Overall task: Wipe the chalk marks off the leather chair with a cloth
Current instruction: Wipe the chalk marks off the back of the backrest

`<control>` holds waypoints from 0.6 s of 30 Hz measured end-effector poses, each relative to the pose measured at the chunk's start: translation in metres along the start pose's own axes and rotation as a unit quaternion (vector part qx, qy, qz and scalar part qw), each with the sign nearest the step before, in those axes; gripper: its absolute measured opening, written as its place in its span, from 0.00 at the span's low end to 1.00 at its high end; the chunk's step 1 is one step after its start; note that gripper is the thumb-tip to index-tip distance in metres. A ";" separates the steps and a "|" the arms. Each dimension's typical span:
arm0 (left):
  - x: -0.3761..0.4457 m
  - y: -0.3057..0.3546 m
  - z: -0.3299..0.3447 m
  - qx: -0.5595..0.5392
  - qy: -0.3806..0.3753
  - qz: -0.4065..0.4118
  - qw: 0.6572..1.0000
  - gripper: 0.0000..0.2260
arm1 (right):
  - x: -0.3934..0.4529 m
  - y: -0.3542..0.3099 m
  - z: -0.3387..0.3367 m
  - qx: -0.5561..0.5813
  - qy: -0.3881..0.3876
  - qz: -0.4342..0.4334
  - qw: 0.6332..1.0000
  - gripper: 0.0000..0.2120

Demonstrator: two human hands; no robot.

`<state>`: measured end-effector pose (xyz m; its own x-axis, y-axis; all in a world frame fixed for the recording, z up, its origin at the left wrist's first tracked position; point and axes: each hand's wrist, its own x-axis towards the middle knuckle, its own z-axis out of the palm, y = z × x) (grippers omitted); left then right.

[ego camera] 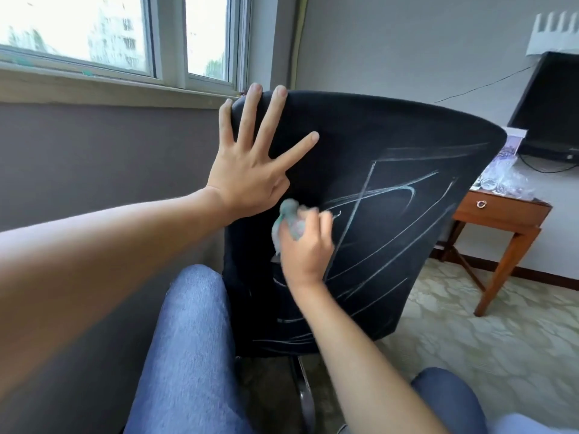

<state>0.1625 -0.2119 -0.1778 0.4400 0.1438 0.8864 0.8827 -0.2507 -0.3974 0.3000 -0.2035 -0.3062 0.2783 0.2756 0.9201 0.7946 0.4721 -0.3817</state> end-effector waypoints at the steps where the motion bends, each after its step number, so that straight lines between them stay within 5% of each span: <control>1: 0.000 0.000 0.000 0.008 -0.006 0.003 1.000 0.33 | -0.022 0.005 0.001 -0.001 -0.033 -0.010 0.999 0.07; 5: -0.001 0.003 -0.001 0.008 -0.019 0.004 1.000 0.33 | -0.046 0.012 -0.008 -0.035 -0.120 -0.068 0.990 0.05; 9: 0.001 0.007 0.002 0.013 -0.009 0.008 1.000 0.33 | 0.038 0.020 -0.025 -0.032 0.043 0.029 0.998 0.12; 13: 0.007 0.016 0.001 0.024 -0.036 0.012 0.999 0.34 | 0.036 0.028 -0.023 -0.002 0.067 0.081 0.994 0.12; 18: -0.028 0.049 0.018 0.062 -0.105 0.164 0.979 0.34 | -0.043 0.064 -0.038 -0.033 -0.129 0.048 0.990 0.14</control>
<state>0.1964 -0.2104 -0.2260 0.7153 0.2721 0.6437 0.6964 -0.2003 -0.6891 0.3590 -0.2167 -0.3666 0.2137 0.5249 0.8239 0.8073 0.3799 -0.4515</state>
